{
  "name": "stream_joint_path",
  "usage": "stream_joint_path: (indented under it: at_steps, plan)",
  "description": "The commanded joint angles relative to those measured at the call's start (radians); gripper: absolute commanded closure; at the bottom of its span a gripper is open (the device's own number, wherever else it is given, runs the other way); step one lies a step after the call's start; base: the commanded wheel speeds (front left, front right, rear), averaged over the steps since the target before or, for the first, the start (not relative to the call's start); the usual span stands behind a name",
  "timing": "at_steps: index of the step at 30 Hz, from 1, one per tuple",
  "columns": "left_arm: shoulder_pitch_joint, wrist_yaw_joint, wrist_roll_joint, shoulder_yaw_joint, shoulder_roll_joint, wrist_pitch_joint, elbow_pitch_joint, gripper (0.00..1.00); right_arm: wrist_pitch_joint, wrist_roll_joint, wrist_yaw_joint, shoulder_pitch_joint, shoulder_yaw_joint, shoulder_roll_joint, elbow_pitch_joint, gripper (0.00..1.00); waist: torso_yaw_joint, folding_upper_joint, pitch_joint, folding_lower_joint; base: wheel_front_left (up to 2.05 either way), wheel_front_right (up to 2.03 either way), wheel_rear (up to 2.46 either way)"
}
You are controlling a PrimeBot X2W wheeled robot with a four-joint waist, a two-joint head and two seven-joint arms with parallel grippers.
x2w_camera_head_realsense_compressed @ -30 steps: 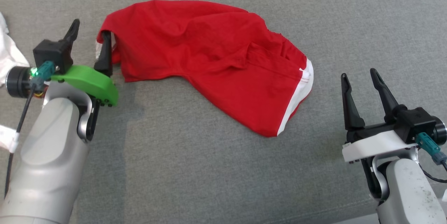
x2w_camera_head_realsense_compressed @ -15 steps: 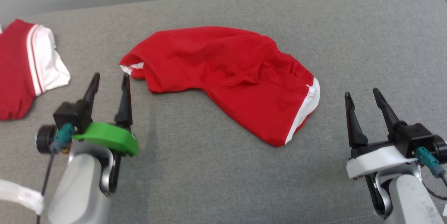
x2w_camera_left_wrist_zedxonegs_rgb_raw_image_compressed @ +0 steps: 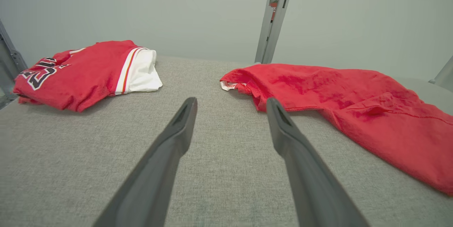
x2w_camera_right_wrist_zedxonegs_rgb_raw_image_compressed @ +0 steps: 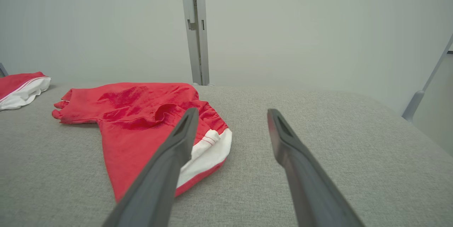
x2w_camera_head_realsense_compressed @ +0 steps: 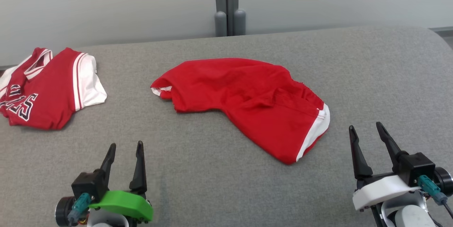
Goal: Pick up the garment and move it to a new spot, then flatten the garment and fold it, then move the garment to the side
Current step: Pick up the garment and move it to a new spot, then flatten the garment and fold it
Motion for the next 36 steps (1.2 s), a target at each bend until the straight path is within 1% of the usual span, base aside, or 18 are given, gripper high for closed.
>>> stream_joint_path:
  at_steps: [1, 8, 14, 26, 36]
  plan:
    - [0.023, -0.005, 0.003, 0.011, -0.004, -0.001, -0.009, 0.00, 0.000, 0.004, -0.001, 0.016, 0.001, -0.004, 0.000, 0.00, 0.016, 0.0000, -0.022, 0.0000, 0.00, 0.00, 0.00]
    - [0.106, -0.006, 0.008, 0.039, -0.026, -0.001, -0.053, 0.00, 0.000, 0.022, -0.001, 0.041, 0.024, -0.004, 0.010, 0.00, 0.010, 0.0000, -0.042, 0.0000, 0.00, 0.00, 0.00]
    - [0.138, -0.007, 0.020, 0.025, -0.031, -0.001, -0.061, 0.00, 0.000, 0.033, -0.001, 0.052, 0.045, -0.004, 0.024, 0.00, 0.007, 0.0000, -0.054, 0.0000, 0.00, 0.00, 0.00]
    - [0.148, 0.009, -0.005, 0.011, -0.031, -0.001, -0.069, 0.00, 0.000, 0.032, -0.001, 0.050, 0.047, -0.004, 0.030, 0.00, 0.014, 0.0000, -0.056, 0.0000, 0.00, 0.00, 0.00]
    - [0.141, 0.009, -0.003, 0.006, -0.031, -0.001, -0.069, 0.00, 0.000, 0.017, -0.001, 0.048, 0.048, -0.004, 0.042, 0.00, 0.031, 0.0000, -0.045, 0.0000, 0.00, 0.00, 0.00]
